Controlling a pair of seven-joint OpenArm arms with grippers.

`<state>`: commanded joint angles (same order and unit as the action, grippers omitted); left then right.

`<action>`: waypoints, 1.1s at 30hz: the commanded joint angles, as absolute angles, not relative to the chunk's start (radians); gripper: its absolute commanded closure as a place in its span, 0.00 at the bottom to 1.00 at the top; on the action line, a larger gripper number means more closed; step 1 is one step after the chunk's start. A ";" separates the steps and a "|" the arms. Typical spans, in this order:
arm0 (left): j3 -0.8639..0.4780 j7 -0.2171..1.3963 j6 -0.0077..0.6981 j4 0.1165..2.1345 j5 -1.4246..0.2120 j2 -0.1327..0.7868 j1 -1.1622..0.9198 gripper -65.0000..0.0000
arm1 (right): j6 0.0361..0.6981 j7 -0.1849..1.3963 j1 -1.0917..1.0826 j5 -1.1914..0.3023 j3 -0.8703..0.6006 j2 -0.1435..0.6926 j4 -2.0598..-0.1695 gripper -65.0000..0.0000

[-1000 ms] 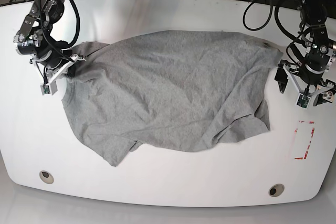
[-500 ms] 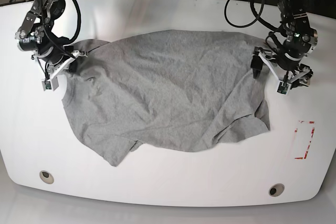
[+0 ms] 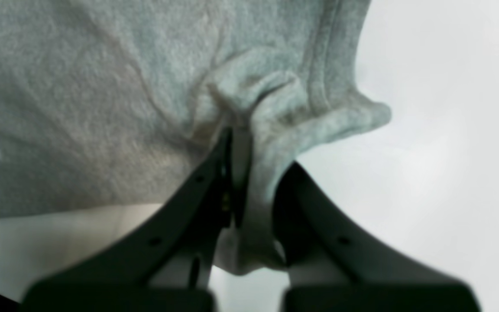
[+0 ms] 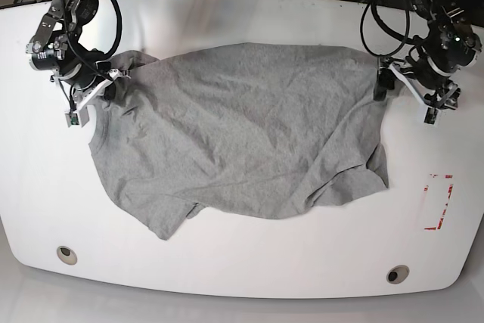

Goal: Layout the t-shirt on the table in an organized manner, then fold the t-shirt properly
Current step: 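Hold the shirt corners with both grippers, stretching it taut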

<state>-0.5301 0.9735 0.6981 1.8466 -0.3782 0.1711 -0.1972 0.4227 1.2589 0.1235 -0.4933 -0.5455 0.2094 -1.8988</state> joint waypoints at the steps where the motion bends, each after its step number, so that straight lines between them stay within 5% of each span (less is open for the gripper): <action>1: -0.519 0.974 0.698 1.847 -0.377 0.191 -0.208 0.00 | 0.423 1.259 0.124 -0.493 -0.545 0.209 -1.899 1.00; 33: -0.513 0.966 0.698 1.845 -0.381 0.200 -0.309 0.00 | 0.426 1.237 0.166 -0.496 -0.544 0.208 -1.900 1.00</action>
